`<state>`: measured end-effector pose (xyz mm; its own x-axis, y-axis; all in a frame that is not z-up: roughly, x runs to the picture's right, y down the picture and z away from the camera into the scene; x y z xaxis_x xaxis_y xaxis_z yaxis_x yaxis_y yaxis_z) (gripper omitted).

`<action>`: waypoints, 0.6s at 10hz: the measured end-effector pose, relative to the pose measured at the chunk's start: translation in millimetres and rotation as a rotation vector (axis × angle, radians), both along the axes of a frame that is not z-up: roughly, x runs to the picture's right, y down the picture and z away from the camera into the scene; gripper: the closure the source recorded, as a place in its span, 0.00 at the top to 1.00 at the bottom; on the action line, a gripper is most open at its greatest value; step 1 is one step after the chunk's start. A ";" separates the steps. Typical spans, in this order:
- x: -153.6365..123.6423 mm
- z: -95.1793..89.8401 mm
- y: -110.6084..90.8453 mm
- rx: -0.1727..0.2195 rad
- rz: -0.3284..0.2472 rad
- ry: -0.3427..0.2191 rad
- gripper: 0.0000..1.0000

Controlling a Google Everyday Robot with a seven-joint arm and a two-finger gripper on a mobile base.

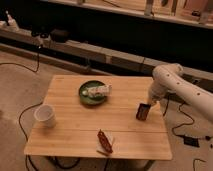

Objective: Knock the eraser over

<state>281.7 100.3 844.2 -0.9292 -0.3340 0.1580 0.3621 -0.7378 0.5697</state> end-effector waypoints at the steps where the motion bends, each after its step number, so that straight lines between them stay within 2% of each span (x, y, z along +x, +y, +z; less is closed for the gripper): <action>1: 1.8 7.7 2.0 0.008 -0.012 -0.003 0.00; 3: -3.8 20.4 1.3 0.029 -0.033 -0.032 0.00; 5: -37.6 25.8 2.6 0.030 -0.013 -0.126 0.00; 6: -70.1 24.3 6.7 0.009 0.016 -0.199 0.00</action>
